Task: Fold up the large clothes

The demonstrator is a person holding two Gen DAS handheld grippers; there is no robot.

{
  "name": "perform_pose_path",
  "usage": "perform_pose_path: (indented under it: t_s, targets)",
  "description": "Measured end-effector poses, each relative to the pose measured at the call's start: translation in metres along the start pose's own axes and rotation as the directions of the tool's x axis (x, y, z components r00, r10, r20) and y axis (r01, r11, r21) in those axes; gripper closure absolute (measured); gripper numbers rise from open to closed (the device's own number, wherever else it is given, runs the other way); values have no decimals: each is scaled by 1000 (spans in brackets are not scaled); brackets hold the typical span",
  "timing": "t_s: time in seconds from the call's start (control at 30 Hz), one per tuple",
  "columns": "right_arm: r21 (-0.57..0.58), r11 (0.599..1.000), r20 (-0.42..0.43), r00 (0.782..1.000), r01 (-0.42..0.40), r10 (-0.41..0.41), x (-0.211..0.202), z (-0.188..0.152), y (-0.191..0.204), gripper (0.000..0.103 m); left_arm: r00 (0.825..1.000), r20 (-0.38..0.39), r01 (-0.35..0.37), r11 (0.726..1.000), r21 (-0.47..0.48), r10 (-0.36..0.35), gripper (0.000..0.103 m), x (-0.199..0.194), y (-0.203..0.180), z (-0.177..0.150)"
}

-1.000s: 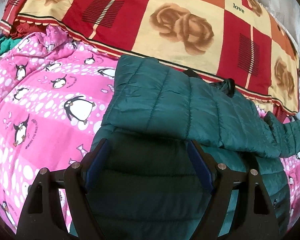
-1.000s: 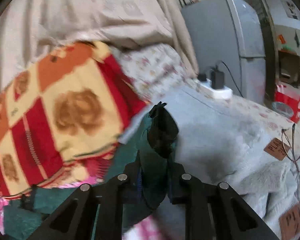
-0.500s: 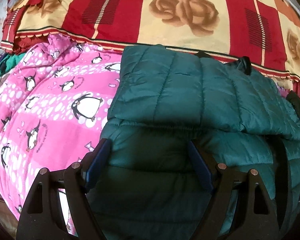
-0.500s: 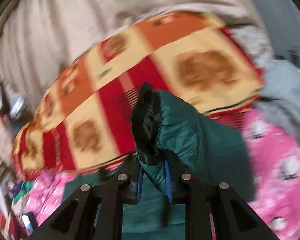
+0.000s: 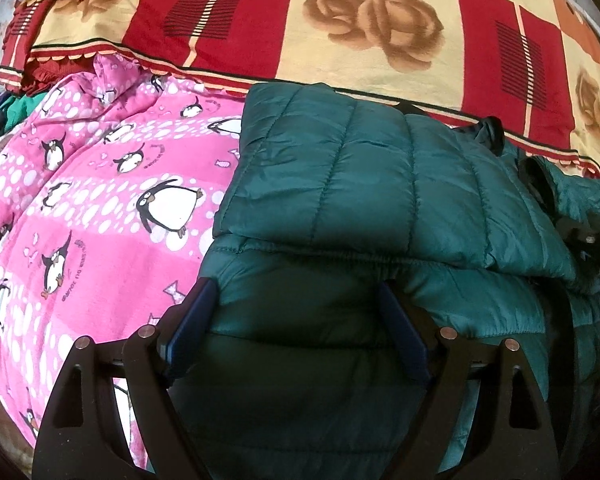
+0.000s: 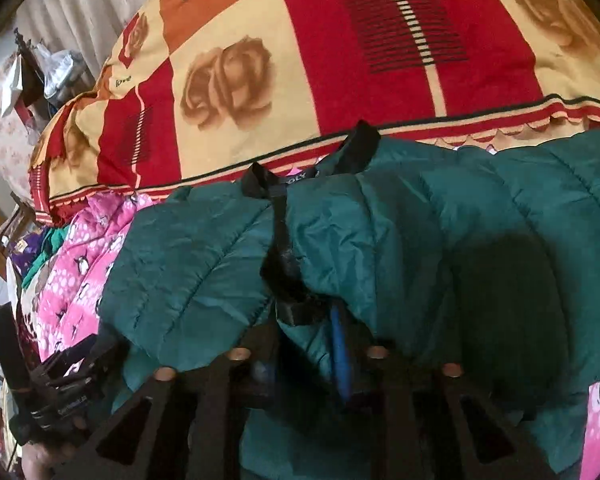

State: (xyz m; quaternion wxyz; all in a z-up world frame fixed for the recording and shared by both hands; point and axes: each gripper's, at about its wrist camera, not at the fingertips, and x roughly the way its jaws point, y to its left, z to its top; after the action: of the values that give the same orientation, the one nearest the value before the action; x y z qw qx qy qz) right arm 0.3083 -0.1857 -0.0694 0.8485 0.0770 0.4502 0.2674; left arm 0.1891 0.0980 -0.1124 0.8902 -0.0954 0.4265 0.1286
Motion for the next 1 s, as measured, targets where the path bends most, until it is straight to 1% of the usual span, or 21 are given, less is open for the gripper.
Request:
perform_pose_path:
  t_s: [0.03, 0.1, 0.17, 0.2, 0.23, 0.27, 0.3, 0.37, 0.43, 0.47, 0.5, 0.6, 0.63, 0.67, 0.77, 0.83, 0.87, 0.9, 0.93, 0.97, 1.0]
  targets:
    - [1, 1000, 0, 1000, -19, 19, -4, 0, 1, 49, 1000, 1, -2, 1000, 1, 2, 19, 0, -1, 0]
    - [-5, 999, -3, 999, -38, 38, -19, -4, 6, 37, 1000, 8, -2, 1000, 6, 2, 20, -3, -2, 0]
    - [-17, 999, -14, 999, -35, 35, -35, -11, 9, 37, 999, 39, 21, 1000, 11, -21, 20, -11, -4, 1]
    - [-15, 1000, -30, 1000, -5, 5, -46, -18, 8, 37, 997, 60, 46, 999, 15, -47, 20, -17, -6, 1]
    - [-9, 1000, -48, 998, 29, -29, -53, -21, 5, 37, 993, 82, 80, 997, 21, -81, 20, -24, -9, 2]
    - [-3, 997, -73, 994, 75, -75, -61, -28, 2, 37, 983, 107, 143, 989, 42, -147, 20, -34, -16, 4]
    - [4, 991, -111, 985, 134, -132, -67, -37, -4, 37, 974, 122, 187, 980, 61, -194, 20, -41, -22, 7]
    - [18, 974, -166, 961, 226, -220, -76, -51, -17, 37, 958, 137, 238, 966, 100, -250, 20, -52, -39, 14]
    - [33, 958, -204, 940, 286, -273, -85, -63, -29, 37, 935, 102, 322, 934, 155, -339, 20, -56, -70, 30]
    - [25, 949, -211, 930, 313, -301, -89, -67, -33, 37, 914, 57, 387, 905, 175, -402, 20, -52, -89, 39]
    - [7, 939, -207, 919, 344, -336, -94, -72, -36, 37, 907, 33, 408, 895, 182, -420, 20, -49, -101, 44]
    - [-90, 907, -198, 885, 412, -421, -98, -83, -37, 37, 901, -44, 431, 878, 208, -431, 20, -30, -150, 60]
    - [-120, 899, -197, 877, 422, -438, -98, -86, -37, 37, 896, -54, 443, 872, 209, -442, 20, -25, -163, 63]
    - [-149, 893, -197, 872, 424, -447, -97, -90, -38, 37, 884, -83, 468, 860, 204, -461, 20, -16, -177, 67]
    - [-187, 894, -193, 877, 407, -440, -99, -97, -43, 36, 892, -122, 451, 869, 205, -434, 20, 5, -207, 73]
    - [-183, 903, -196, 886, 388, -420, -99, -98, -48, 35, 885, -145, 464, 864, 193, -443, 20, 16, -218, 74]
    - [-182, 906, -199, 888, 381, -414, -99, -99, -50, 34, 876, -155, 480, 858, 186, -456, 20, 21, -224, 74]
    - [-181, 909, -201, 890, 376, -408, -98, -99, -52, 34, 869, -160, 492, 852, 181, -468, 31, 24, -227, 72]
    - [-180, 911, -204, 892, 371, -404, -99, -99, -53, 33, 863, -165, 502, 846, 182, -477, 46, 25, -230, 70]
    - [-183, 911, -206, 892, 370, -403, -98, -99, -53, 33, 857, -188, 511, 839, 189, -480, 81, 27, -234, 67]
    - [-189, 907, -206, 889, 375, -410, -93, -97, -50, 29, 859, -190, 508, 840, 192, -476, 86, 25, -233, 65]
